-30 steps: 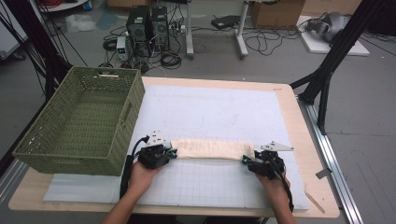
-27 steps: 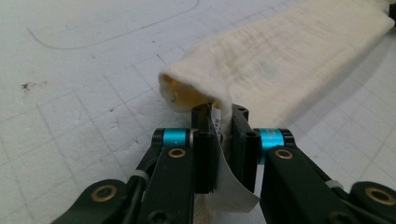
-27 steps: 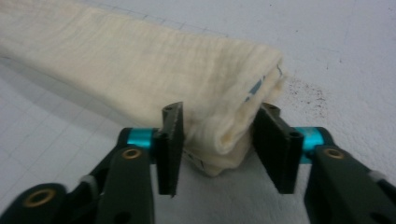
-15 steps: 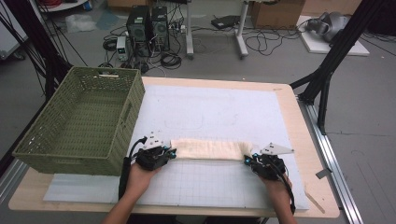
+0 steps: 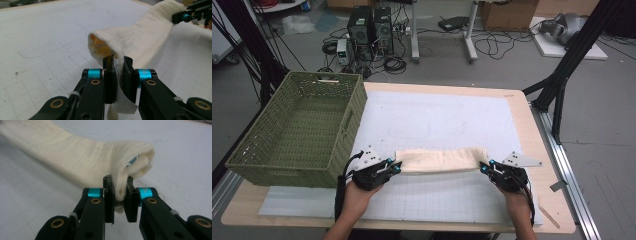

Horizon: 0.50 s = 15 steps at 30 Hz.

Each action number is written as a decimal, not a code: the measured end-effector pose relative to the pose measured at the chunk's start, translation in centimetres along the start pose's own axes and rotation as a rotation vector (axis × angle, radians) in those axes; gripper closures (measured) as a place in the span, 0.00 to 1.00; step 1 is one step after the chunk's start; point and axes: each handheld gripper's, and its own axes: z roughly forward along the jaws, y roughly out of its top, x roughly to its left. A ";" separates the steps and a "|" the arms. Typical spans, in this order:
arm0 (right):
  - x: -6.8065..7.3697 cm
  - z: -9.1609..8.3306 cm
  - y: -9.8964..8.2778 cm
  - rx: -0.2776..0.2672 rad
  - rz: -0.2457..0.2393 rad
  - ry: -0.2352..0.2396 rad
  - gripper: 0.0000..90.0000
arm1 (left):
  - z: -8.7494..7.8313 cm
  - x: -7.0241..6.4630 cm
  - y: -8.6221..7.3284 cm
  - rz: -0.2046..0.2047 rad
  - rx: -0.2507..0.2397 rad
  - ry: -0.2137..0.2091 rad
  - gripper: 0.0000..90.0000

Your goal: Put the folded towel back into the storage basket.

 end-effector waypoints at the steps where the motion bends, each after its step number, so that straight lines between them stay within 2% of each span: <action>1: -0.1 -0.1 0.1 -0.006 -0.005 -0.004 0.90 | -0.1 -0.1 0.0 0.003 -0.004 -0.002 0.91; 5: -0.3 -0.3 0.2 -0.023 0.007 -0.001 0.90 | -0.2 -0.4 0.0 0.016 -0.008 -0.005 0.91; 10: -0.3 -0.4 0.7 -0.044 -0.007 -0.004 0.90 | -0.5 -0.4 0.1 0.019 -0.023 -0.006 0.91; 15: -0.5 -0.7 1.7 -0.075 -0.015 0.007 0.90 | -1.1 -0.6 0.2 0.022 -0.060 -0.006 0.91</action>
